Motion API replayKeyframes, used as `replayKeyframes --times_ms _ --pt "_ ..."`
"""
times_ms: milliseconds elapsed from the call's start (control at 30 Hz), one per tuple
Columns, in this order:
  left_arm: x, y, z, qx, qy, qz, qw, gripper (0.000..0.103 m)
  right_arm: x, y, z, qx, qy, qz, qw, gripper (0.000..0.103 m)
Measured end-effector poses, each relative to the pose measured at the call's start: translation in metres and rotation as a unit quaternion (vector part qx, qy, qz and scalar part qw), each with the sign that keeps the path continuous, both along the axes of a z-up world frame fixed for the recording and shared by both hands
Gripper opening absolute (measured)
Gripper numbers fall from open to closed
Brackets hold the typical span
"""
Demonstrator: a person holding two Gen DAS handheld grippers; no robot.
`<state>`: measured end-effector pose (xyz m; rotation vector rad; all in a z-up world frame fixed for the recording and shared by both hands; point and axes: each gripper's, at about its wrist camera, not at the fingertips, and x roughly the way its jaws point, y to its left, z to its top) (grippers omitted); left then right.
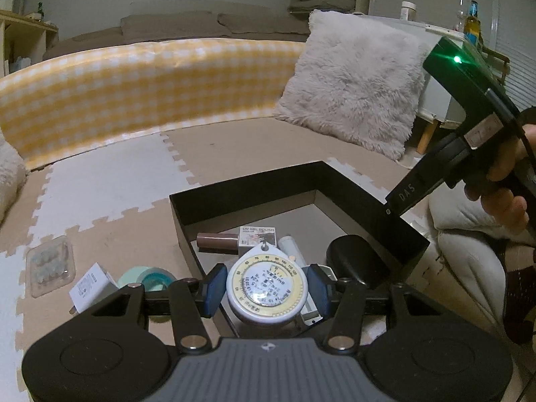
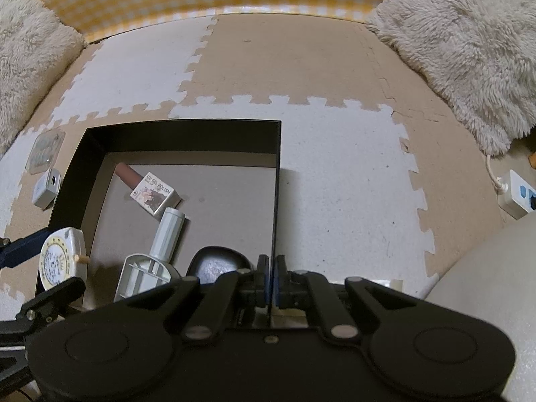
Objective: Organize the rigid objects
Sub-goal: 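Carry the tape measure into the black box and open the left tool, then move the left tool to the white USB charger and close on it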
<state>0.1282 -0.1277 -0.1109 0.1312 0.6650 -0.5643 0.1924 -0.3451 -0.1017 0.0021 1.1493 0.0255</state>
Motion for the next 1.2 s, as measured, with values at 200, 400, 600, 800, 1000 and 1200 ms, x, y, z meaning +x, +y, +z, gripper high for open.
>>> replayKeyframes --times_ms 200,400,600,800,1000,1200 --pt "-0.004 0.001 0.003 -0.001 0.005 -0.012 0.9999 0.062 0.000 0.000 0.000 0.000 0.000 0.000 1.000 0.003" --pt "-0.008 0.001 0.005 0.000 0.006 -0.015 0.9999 0.073 0.000 0.000 0.000 -0.001 0.000 0.000 1.000 0.003" --pt "-0.006 0.003 0.006 -0.003 0.014 -0.011 0.9998 0.080 0.000 0.000 0.000 -0.001 0.000 0.001 1.000 0.003" --pt "-0.005 0.004 0.006 -0.004 0.014 -0.008 0.9999 0.088 0.000 0.000 -0.001 -0.002 0.000 0.002 1.000 0.003" --pt "-0.004 0.006 0.006 -0.004 0.013 -0.001 0.9999 0.101 0.001 0.000 -0.001 -0.002 0.000 0.002 1.000 0.003" --pt "0.002 0.011 0.006 -0.006 0.021 0.012 0.9997 0.103 0.001 0.000 -0.001 -0.004 0.001 0.002 1.000 0.003"
